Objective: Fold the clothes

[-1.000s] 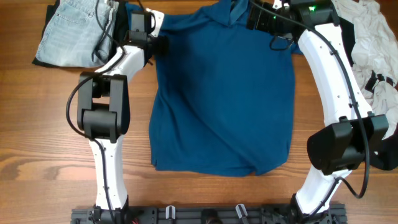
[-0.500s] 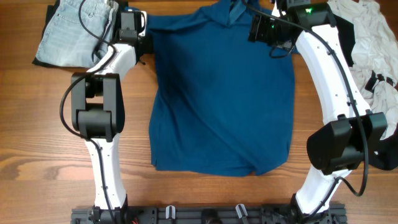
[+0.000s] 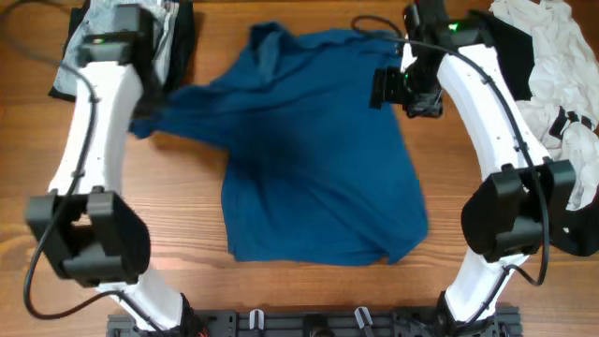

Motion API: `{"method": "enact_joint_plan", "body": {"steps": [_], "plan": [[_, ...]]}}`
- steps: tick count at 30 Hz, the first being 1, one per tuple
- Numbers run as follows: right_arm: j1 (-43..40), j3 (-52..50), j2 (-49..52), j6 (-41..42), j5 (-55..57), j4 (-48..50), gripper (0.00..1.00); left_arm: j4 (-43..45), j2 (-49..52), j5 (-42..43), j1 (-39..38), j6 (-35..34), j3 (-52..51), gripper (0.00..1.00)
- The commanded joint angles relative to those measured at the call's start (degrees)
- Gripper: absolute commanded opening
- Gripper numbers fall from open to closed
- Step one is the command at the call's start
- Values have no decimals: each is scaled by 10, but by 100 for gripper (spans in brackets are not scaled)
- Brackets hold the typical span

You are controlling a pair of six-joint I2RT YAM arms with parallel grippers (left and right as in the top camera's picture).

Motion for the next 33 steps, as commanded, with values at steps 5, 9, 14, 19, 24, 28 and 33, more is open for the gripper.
{"method": "enact_joint_plan", "body": {"steps": [5,9,14,19,24,28,33], "plan": [[4,-157,8,-12,-24,44,85,-67,-14,-7,147,-31,0,4],[9,-219,8,-27,-32,90,78,-108,-14,-31,185,-29,0,4],[39,-288,8,-78,-69,165,75,-100,-16,18,223,-32,0,4],[76,-322,8,-62,-43,217,71,-97,-16,19,218,-28,1,4],[81,-335,8,-25,17,254,24,-99,-16,35,217,-28,1,4],[77,-335,8,21,70,286,4,-99,-16,46,211,-28,1,4],[51,-335,8,20,61,352,4,-99,-16,50,183,-28,1,4]]}}
